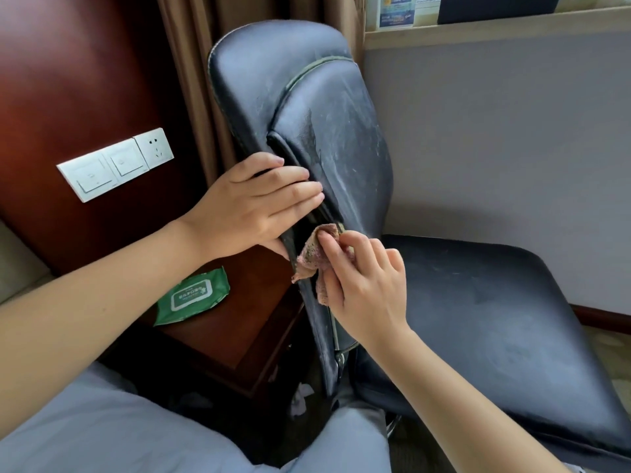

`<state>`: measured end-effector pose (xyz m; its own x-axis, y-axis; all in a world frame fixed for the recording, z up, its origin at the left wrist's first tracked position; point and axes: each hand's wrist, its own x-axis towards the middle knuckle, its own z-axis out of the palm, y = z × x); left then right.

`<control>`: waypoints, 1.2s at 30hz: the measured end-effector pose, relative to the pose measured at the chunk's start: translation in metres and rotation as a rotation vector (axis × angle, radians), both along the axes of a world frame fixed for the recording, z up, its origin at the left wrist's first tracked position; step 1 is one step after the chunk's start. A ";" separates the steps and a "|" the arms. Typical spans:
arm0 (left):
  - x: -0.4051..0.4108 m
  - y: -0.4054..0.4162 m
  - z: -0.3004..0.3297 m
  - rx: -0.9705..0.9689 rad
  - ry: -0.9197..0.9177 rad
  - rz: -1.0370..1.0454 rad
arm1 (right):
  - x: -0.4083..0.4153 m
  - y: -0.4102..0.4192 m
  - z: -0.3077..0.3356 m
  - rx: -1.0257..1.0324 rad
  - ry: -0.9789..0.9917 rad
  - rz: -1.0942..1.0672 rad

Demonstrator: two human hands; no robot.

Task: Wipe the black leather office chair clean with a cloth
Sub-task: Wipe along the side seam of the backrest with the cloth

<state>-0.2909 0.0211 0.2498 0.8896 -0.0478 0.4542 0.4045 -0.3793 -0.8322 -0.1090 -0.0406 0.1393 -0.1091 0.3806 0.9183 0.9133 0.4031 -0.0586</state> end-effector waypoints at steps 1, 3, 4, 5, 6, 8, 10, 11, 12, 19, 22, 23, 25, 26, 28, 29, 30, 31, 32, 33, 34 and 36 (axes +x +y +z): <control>0.000 0.001 -0.001 0.010 -0.008 -0.008 | 0.002 0.001 -0.006 0.000 0.007 -0.008; -0.001 0.002 -0.002 0.022 -0.021 -0.014 | 0.006 -0.001 -0.018 0.000 0.023 -0.013; -0.001 0.002 -0.002 0.024 -0.024 -0.010 | 0.006 -0.002 -0.022 0.002 0.025 -0.009; -0.001 0.001 -0.002 0.023 -0.021 0.003 | 0.006 -0.003 -0.023 0.005 0.024 -0.005; -0.002 0.001 -0.002 0.016 -0.014 0.024 | 0.004 -0.003 -0.020 0.010 0.022 -0.001; -0.002 0.001 -0.004 0.003 0.009 0.079 | -0.002 -0.001 -0.007 0.031 0.027 0.009; -0.002 0.001 -0.006 0.000 0.019 0.125 | -0.008 0.003 0.009 0.047 0.033 0.010; -0.002 0.000 -0.006 -0.008 0.019 0.145 | -0.010 0.005 0.014 0.046 0.026 0.006; -0.003 -0.001 -0.006 -0.018 0.021 0.159 | -0.011 0.007 0.015 0.038 0.015 -0.001; -0.004 0.001 -0.019 -0.038 -0.028 0.287 | 0.003 0.002 -0.014 -0.024 -0.083 -0.052; -0.002 0.002 -0.023 -0.055 -0.054 0.285 | -0.006 0.010 0.009 0.026 -0.065 -0.051; -0.002 0.002 -0.023 -0.065 -0.052 0.278 | -0.008 0.013 0.016 0.030 -0.058 -0.045; -0.004 0.001 -0.024 -0.081 -0.048 0.275 | -0.010 0.016 0.023 0.021 -0.067 -0.036; -0.005 0.000 -0.023 -0.088 -0.050 0.274 | -0.009 0.016 0.021 0.013 -0.071 -0.036; -0.005 0.000 -0.025 -0.105 -0.075 0.274 | -0.005 0.012 0.010 -0.009 -0.070 -0.041; -0.004 0.000 -0.026 -0.110 -0.090 0.275 | -0.003 0.009 0.003 -0.020 -0.072 -0.047; -0.003 0.000 -0.027 -0.113 -0.104 0.276 | -0.001 0.007 -0.003 -0.028 -0.078 -0.055; -0.003 0.000 -0.029 -0.115 -0.118 0.277 | -0.001 0.005 -0.006 -0.029 -0.087 -0.062; -0.002 0.000 -0.031 -0.117 -0.131 0.274 | -0.001 0.005 -0.006 -0.023 -0.092 -0.068; -0.001 0.000 -0.032 -0.124 -0.140 0.266 | -0.003 0.006 -0.003 -0.012 -0.088 -0.071; -0.001 0.000 -0.033 -0.132 -0.143 0.261 | -0.006 0.007 0.003 0.005 -0.074 -0.072; -0.001 0.000 -0.034 -0.147 -0.139 0.258 | -0.012 0.012 0.017 0.036 -0.039 -0.065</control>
<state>-0.2922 0.0208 0.2157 0.7929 0.2467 0.5572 0.6088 -0.3615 -0.7061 -0.1215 -0.0291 0.1565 -0.1215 0.3548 0.9270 0.9390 0.3438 -0.0085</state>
